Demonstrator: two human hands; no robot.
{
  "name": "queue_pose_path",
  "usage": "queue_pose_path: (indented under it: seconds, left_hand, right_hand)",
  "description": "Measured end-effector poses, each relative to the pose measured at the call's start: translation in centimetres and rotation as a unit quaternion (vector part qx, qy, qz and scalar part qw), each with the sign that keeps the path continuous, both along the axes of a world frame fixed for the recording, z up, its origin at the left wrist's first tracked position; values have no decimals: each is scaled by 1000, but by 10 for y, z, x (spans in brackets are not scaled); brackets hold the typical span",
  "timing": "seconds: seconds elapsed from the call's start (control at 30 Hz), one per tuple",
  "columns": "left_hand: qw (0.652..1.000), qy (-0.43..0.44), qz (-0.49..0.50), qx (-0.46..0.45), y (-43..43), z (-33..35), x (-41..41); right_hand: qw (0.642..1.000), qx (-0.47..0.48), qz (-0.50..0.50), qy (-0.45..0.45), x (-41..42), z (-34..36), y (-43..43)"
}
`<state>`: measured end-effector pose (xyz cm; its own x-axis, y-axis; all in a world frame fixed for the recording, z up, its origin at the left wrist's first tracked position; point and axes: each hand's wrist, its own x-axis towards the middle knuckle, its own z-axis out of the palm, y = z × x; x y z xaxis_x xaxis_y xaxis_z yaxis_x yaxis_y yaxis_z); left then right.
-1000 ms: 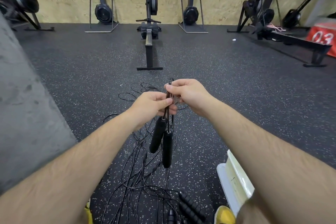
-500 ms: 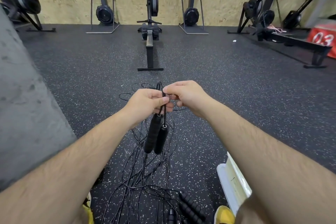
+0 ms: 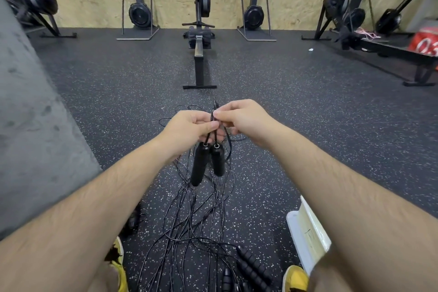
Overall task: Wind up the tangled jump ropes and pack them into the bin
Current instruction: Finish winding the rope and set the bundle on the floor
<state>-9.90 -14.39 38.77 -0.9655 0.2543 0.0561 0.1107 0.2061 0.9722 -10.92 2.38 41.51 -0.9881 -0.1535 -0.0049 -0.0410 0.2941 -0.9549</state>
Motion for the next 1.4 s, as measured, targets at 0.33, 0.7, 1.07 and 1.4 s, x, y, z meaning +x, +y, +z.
queue_pose_path:
  seconds: [0.33,0.7,1.07,1.4]
  left_hand:
    - [999,16,31,26,-2,5,3]
    - [961,-48,154,225,-8,20,2]
    - [902,142,226,-341,-32,17,2]
    - [884,219,-32,-413,-26,14,13]
  right_hand:
    - [999,-26,-34,1,2,2,-12]
    - [966,245,1,80,38,-28,-36]
    - [906,385,-36,174,30,-24,-29]
    - [859,448,88,232,28,-10,-26]
